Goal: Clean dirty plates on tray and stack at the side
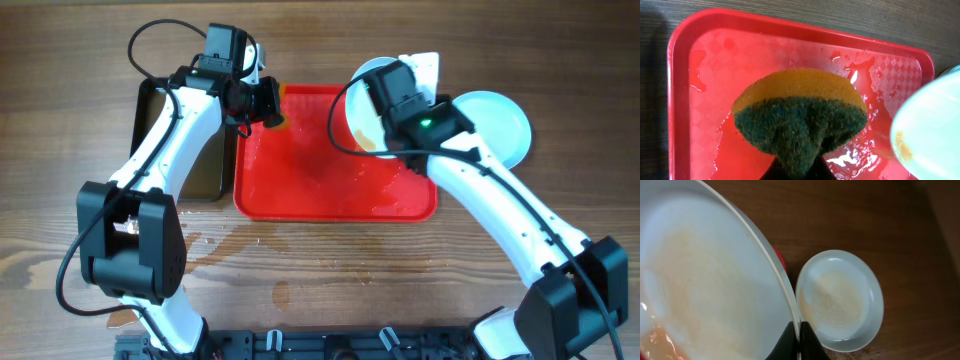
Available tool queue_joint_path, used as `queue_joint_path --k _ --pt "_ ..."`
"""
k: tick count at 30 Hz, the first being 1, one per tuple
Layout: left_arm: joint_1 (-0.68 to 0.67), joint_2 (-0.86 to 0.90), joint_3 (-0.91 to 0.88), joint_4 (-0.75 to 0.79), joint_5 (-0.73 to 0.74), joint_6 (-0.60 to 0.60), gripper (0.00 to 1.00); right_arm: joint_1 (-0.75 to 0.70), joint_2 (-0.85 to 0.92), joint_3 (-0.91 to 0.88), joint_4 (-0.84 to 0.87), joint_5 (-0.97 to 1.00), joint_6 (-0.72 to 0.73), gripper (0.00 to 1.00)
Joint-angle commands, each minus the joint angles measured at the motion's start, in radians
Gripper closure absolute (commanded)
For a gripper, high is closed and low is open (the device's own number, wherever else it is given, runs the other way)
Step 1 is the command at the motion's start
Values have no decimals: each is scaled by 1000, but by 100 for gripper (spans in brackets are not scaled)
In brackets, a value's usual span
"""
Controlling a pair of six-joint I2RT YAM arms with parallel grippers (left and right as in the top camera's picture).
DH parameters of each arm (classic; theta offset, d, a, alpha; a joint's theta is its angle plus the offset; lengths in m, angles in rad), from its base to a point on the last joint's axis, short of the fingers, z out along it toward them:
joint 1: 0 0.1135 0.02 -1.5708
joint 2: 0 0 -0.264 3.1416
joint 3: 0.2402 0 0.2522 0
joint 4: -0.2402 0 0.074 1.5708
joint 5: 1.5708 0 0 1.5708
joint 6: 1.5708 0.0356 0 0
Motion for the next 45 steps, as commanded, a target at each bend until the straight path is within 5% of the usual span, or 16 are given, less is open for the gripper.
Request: queue_joint_path --k 1,10,13,20,27,32,33,34,35,45 --pt "-1 0 3 4 -10 -8 96 86 -17 2 0 288 55 96" --pt "-1 0 2 5 -28 -8 96 123 -17 2 2 335 119 96" --pt "-1 0 0 4 -28 -8 96 97 -17 2 13 96 140 96" --pt "-29 0 -2 16 -43 -7 96 -407 -15 2 18 -699 77 96" --pt "-22 0 -2 -99 -332 -10 96 -779 26 -132 63 -706 119 96" --pt "-2 0 -2 -139 -422 -32 96 -817 127 -224 164 -712 132 95" --pt "3 0 -1 -139 -422 -32 96 -817 135 -224 169 -713 134 80" --pt "9 0 -2 -139 -422 -32 96 -817 137 -224 174 -720 132 35" --pt "23 0 -2 -140 -422 -32 96 -817 137 -223 179 -739 132 0" --pt "154 0 -195 35 -533 -107 88 -817 23 -170 171 -941 60 0"
